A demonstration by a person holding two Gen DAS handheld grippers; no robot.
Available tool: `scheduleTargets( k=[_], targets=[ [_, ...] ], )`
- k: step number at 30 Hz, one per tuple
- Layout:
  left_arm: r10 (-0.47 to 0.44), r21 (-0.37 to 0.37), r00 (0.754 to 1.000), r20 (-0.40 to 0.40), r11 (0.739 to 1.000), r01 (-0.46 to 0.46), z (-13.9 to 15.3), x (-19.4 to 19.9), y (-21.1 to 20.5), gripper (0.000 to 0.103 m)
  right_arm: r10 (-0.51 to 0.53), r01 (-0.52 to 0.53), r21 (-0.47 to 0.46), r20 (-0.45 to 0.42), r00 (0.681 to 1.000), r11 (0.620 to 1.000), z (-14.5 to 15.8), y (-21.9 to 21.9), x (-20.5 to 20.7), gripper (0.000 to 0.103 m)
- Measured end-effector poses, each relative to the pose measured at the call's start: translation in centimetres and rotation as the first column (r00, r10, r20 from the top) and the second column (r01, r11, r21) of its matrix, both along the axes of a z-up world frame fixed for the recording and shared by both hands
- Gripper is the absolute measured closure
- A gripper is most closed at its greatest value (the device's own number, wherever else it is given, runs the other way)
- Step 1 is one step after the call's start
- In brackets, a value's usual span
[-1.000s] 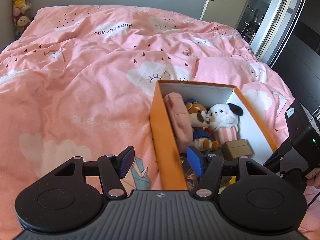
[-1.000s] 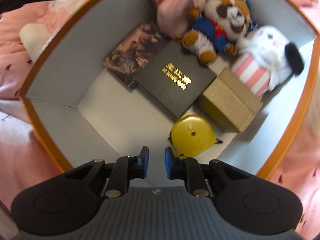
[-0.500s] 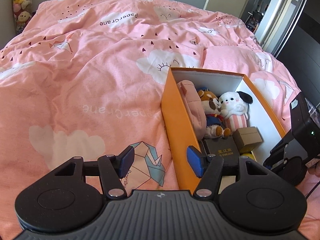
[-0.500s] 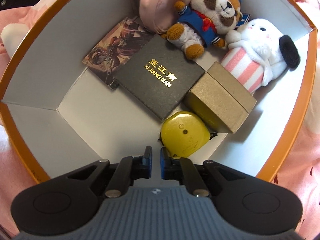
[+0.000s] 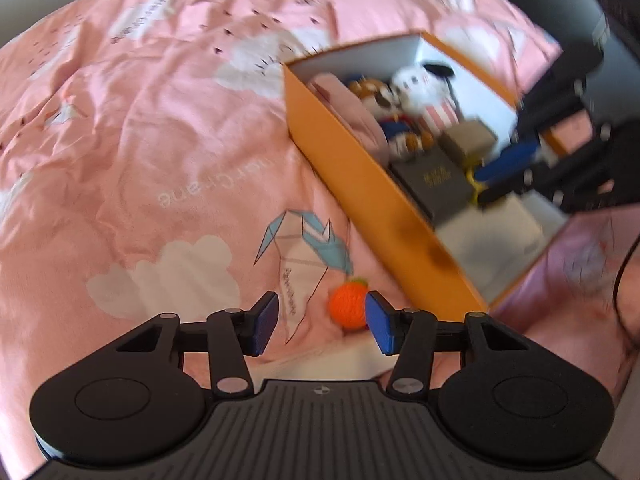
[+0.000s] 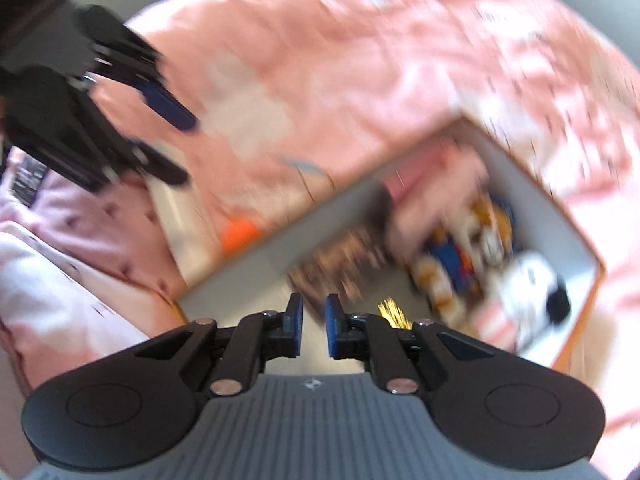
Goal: Organize objects
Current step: 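Move both open tools toward the white glasses case and orange ball, then grasp the white glasses case with the left tool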
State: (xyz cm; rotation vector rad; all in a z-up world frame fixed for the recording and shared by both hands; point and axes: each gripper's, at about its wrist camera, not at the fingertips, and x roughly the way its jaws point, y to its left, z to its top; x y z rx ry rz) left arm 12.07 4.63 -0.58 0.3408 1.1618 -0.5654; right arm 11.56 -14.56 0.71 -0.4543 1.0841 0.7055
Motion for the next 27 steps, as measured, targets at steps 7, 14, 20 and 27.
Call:
scheduleTargets(
  k=[7, 14, 20, 27],
  targets=[
    [-0.288, 0.192, 0.947, -0.140, 0.931, 0.311, -2.9, 0.5, -1.8, 0.044, 0.159, -0.160, 0.020, 0.038, 0.987, 0.987, 1.3, 5.1, 2.2, 0.077],
    [-0.506, 0.243, 0.838, -0.202, 0.803, 0.544, -5.5, -1.8, -3.8, 0.043, 0.246, -0.248, -0.027, -0.076, 0.966, 0.968, -2.0, 8.5, 3.8, 0.069],
    [-0.572, 0.257, 0.792, -0.214, 0.749, 0.611, -7.7, -2.5, -3.6, 0.041, 0.275, -0.281, -0.034, -0.126, 0.953, 0.959, -4.0, 9.4, 4.4, 0.064],
    [-0.622, 0.299, 0.760, -0.187, 0.701, 0.647, -9.3, -3.2, -3.3, 0.059, 0.264, -0.274, -0.047, -0.153, 0.952, 0.961, -5.2, 9.9, 5.5, 0.060]
  ],
)
